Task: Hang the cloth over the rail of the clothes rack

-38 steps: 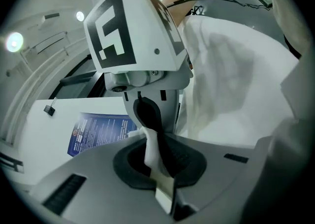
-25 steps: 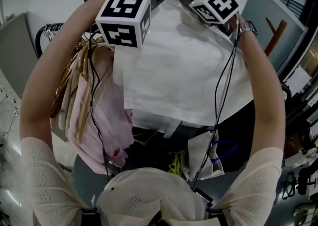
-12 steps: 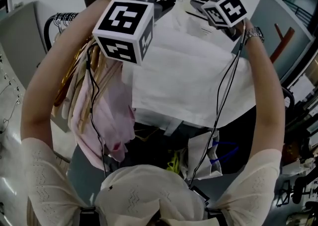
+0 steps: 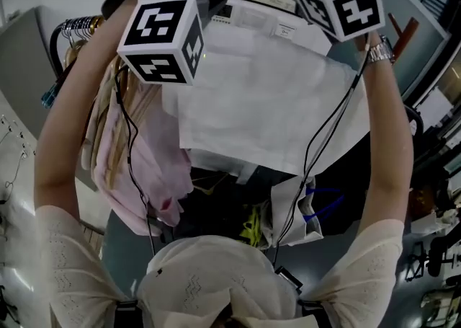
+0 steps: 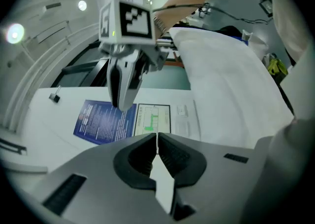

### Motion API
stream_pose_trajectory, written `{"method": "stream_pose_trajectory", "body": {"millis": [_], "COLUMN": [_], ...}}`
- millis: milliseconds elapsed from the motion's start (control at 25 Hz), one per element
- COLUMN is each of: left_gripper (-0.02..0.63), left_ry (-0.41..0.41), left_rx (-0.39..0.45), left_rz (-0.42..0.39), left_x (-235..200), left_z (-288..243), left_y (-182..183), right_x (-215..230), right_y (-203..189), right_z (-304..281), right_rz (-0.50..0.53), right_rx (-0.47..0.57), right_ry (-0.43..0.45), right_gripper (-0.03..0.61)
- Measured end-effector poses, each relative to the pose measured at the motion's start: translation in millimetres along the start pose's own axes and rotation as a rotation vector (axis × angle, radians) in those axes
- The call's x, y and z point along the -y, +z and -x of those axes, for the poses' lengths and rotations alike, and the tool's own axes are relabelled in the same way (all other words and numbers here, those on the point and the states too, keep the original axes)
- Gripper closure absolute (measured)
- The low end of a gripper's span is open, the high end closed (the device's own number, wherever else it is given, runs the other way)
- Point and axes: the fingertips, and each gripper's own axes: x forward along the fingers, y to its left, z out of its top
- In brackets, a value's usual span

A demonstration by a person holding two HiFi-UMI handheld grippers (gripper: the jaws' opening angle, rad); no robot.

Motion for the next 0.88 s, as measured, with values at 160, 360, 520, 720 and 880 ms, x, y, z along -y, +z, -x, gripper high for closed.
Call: {"method": "stream_pose_trajectory", "body": {"millis": [160,360,520,720,880], "left_gripper": [0.595,0.595,0.595,0.595,0.597], "left_ry": [0.108,0.193,0.238,0.253,0.267], "left_rx": [-0.069,-0.004,0.118,0.181,0.261], "left_rz": [0.211,0.445,0.663,0.784,0.949], "left_x": [-13,-8,8,78,125], "left_z": [21,64,84,96,101], "left_y": [-4,18,39,61,81], "right_x": [-14,-54,-92,-127,-164], "right_y": [18,-3,-24,-62,-89], "right_z": [57,124,160,196,212], "right_rz": [-0.009,-0.120,-0.266,-0.451,-0.555], "right_rx": [0.035,0.049,0.098,0.170,0.172], "right_ry": [-0.132,-0.204,-0.244,-0.422,-0.479], "right_gripper": [0.486,0.486,0.486,0.486,0.522]}}
